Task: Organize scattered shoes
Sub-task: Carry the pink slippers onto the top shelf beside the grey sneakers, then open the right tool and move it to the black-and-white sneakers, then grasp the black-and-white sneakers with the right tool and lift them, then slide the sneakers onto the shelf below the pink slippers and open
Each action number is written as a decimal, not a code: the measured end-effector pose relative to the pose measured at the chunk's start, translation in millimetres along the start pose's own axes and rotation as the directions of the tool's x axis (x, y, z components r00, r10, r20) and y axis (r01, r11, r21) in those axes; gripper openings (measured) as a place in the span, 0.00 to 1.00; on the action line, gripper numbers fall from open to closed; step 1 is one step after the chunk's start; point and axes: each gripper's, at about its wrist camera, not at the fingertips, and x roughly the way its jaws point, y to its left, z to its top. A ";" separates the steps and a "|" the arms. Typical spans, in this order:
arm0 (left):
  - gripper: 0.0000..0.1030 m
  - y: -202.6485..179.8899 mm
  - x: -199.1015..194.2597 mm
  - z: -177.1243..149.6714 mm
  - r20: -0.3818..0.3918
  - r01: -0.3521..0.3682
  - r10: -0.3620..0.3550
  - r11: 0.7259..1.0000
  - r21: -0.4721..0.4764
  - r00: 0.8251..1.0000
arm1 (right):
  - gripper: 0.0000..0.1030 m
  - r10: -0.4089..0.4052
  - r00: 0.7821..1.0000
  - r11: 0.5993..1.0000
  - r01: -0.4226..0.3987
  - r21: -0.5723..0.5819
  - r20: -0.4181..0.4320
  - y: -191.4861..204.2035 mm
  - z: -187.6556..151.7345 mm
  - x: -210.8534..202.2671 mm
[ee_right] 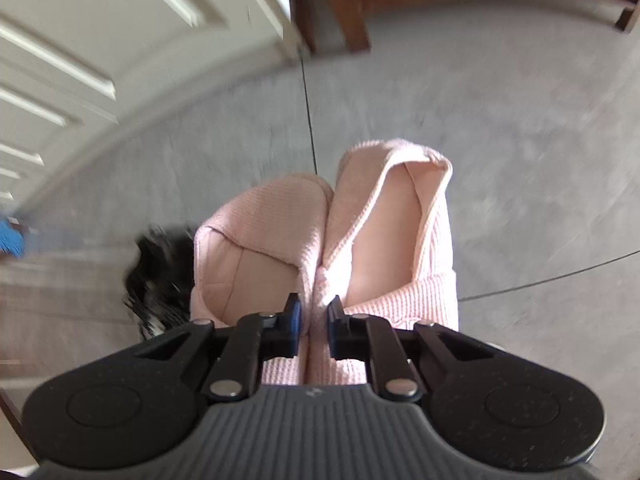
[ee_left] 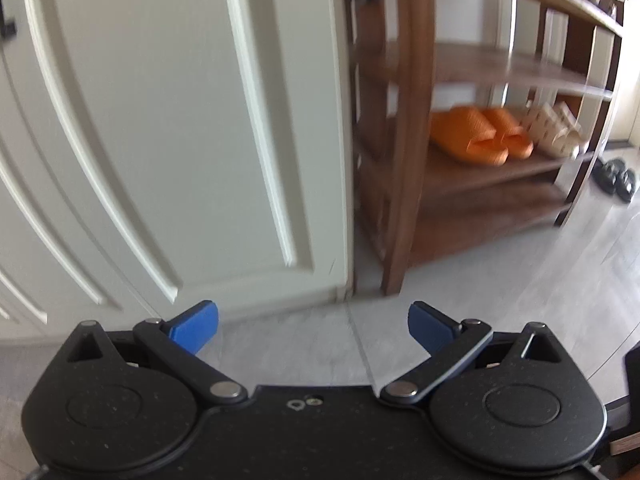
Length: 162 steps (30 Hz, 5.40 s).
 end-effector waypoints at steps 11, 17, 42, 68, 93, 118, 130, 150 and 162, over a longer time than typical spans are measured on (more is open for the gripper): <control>0.99 -56.6 -93.2 175.5 0.236 0.087 -0.062 0.992 -0.096 0.970 | 0.14 0.048 0.912 0.999 -0.040 -0.028 0.407 -12.6 146.7 -319.6; 0.99 -86.2 -118.5 248.8 0.345 0.122 -0.064 0.981 -0.149 0.936 | 0.14 0.058 0.833 0.990 0.024 -0.140 0.550 -14.6 274.4 -442.6; 0.99 -74.8 -100.2 260.7 0.211 -0.164 0.245 0.927 -0.337 0.946 | 0.20 -0.124 0.869 0.928 0.272 -0.254 0.479 -67.3 540.5 -302.1; 0.99 181.2 -108.7 -2.0 -0.081 -0.409 0.404 0.863 -0.295 0.911 | 1.00 0.097 0.974 0.953 -0.032 -0.301 0.204 142.8 55.9 -45.1; 0.99 278.8 -27.4 -203.6 -0.266 -0.350 0.271 0.879 -0.323 0.925 | 0.82 -0.187 0.971 0.982 0.185 -0.026 -0.147 229.7 -55.4 333.7; 0.99 187.7 -5.9 -162.2 -0.164 -0.173 0.144 0.968 -0.183 0.976 | 0.24 0.009 0.990 0.996 0.004 -0.091 0.143 151.5 -75.9 231.6; 0.99 54.9 -33.1 -38.6 0.028 -0.006 0.010 0.992 -0.123 1.000 | 0.23 -0.062 0.863 0.998 0.063 0.015 0.502 48.2 11.9 2.7; 0.99 -202.3 -43.6 192.5 0.238 0.085 -0.052 0.988 -0.129 0.970 | 0.23 -0.093 0.764 0.983 0.171 -0.062 0.638 -117.8 236.0 -229.9; 0.99 -213.3 39.3 219.4 0.179 0.104 -0.087 0.991 -0.088 0.980 | 0.24 -0.094 0.775 0.988 0.150 -0.038 0.625 -164.2 353.0 -183.3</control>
